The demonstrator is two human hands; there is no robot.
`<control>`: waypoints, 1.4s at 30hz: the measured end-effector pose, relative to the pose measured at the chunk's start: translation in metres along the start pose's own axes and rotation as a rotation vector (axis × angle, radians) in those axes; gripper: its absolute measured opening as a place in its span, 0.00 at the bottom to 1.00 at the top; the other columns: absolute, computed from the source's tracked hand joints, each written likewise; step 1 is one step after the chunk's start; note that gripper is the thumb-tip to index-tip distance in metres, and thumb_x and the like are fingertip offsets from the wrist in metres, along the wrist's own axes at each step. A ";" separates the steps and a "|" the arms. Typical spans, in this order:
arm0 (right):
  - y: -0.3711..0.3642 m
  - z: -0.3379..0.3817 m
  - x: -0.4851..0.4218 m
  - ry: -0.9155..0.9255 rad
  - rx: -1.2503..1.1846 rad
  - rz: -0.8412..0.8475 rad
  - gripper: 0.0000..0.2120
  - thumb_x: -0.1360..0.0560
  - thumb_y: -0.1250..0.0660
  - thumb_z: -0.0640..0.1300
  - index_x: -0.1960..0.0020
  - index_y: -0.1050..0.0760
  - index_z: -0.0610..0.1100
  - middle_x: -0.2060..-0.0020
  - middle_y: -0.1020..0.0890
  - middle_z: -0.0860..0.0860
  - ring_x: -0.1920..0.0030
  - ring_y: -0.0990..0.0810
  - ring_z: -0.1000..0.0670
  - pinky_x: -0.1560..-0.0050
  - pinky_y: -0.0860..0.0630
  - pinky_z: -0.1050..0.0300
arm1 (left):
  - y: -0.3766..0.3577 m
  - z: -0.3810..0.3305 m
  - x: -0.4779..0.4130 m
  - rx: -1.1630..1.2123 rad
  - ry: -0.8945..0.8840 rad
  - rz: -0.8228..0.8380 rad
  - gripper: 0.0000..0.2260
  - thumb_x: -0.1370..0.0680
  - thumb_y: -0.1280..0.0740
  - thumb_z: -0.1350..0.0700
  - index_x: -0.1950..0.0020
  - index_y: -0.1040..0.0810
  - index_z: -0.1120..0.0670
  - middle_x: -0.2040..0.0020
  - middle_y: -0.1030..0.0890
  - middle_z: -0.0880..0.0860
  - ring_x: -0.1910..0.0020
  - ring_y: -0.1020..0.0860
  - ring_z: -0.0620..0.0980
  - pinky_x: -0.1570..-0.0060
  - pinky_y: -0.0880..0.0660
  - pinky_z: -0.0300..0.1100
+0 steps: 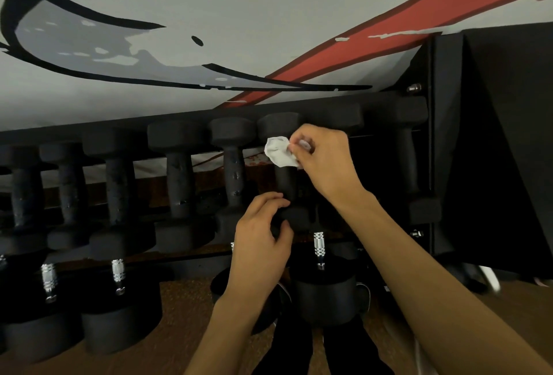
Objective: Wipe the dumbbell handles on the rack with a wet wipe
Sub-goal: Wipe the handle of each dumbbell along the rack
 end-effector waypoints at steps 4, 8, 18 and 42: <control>-0.005 0.001 0.010 0.039 0.024 -0.066 0.04 0.26 0.31 0.35 0.56 0.20 0.41 0.63 0.20 0.50 0.64 0.23 0.56 0.61 0.28 0.68 | 0.001 0.000 -0.001 0.008 -0.014 -0.004 0.14 0.26 0.32 0.66 0.41 0.20 0.55 0.41 0.23 0.47 0.42 0.25 0.39 0.38 0.29 0.32; -0.002 0.000 0.027 0.093 0.014 0.031 0.06 0.28 0.30 0.31 0.55 0.19 0.40 0.59 0.19 0.47 0.63 0.21 0.53 0.59 0.26 0.67 | 0.006 -0.003 -0.003 0.114 0.052 -0.018 0.21 0.24 0.33 0.66 0.33 0.27 0.53 0.39 0.25 0.46 0.41 0.24 0.38 0.40 0.27 0.32; 0.003 -0.003 0.057 0.061 -0.041 0.257 0.12 0.28 0.29 0.32 0.48 0.17 0.45 0.54 0.18 0.52 0.54 0.19 0.56 0.51 0.23 0.64 | 0.004 -0.008 -0.022 -0.021 -0.085 0.005 0.16 0.25 0.29 0.60 0.39 0.22 0.50 0.46 0.23 0.44 0.50 0.23 0.38 0.50 0.26 0.29; 0.013 -0.012 0.056 -0.068 -0.155 -0.027 0.07 0.26 0.32 0.33 0.53 0.17 0.41 0.57 0.17 0.53 0.57 0.18 0.57 0.60 0.22 0.66 | 0.014 -0.015 -0.087 -0.366 0.078 -0.065 0.13 0.22 0.32 0.52 0.65 0.25 0.55 0.70 0.27 0.50 0.69 0.24 0.51 0.68 0.34 0.38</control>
Point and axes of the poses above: each hand's wrist, its own x-axis away from the middle knuckle, its own y-axis out of the back of the hand, z = x × y, the point moved 5 cm from there along -x, towards the middle knuckle
